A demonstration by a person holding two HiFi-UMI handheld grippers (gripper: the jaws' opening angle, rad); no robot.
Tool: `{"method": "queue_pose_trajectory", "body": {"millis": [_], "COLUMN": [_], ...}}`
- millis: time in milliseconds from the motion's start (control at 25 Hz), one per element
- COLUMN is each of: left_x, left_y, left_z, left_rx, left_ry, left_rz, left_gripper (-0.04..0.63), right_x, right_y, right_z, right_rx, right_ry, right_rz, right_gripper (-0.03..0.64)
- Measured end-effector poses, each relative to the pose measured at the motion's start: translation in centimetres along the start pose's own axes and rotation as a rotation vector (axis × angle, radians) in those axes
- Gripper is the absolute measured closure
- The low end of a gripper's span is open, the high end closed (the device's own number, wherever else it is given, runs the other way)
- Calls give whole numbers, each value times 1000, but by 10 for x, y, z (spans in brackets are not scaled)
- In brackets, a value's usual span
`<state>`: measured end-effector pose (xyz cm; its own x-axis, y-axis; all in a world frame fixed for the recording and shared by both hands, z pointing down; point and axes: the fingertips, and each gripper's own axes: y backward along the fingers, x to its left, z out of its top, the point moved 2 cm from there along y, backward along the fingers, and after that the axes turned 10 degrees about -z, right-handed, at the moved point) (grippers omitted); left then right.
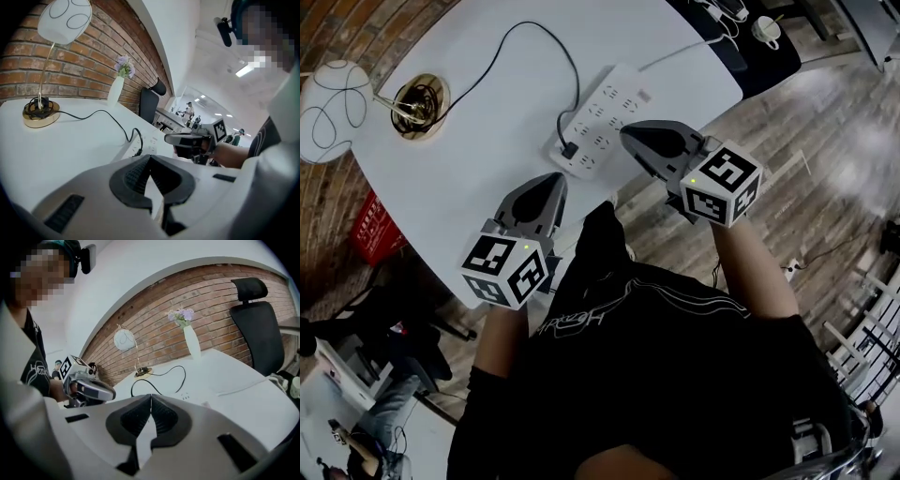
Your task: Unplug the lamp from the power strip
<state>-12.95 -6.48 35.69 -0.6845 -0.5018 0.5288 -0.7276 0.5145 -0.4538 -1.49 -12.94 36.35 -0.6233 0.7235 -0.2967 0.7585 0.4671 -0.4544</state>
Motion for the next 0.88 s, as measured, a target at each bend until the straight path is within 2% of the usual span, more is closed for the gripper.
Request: {"method": "queue_pose_trajectory", "body": {"millis": [320,560,880], "left_x": [18,24,31], "left_y": [-15,-19,-23], "left_z": [-13,-18,-25], "left_rx": [12,10,30], "left_ry": [6,-6,-37], "left_rz": [-10,-22,-8], "left_gripper": [592,592,592], "right_x": [-11,-12,-14], "right_y": [-33,-43,-50], "right_z": [-20,-21,-37], "right_rx": [56,33,85], "right_ry": [249,277,326], "right_rz": [-86,-88,-109], "right_gripper": [620,620,620]}}
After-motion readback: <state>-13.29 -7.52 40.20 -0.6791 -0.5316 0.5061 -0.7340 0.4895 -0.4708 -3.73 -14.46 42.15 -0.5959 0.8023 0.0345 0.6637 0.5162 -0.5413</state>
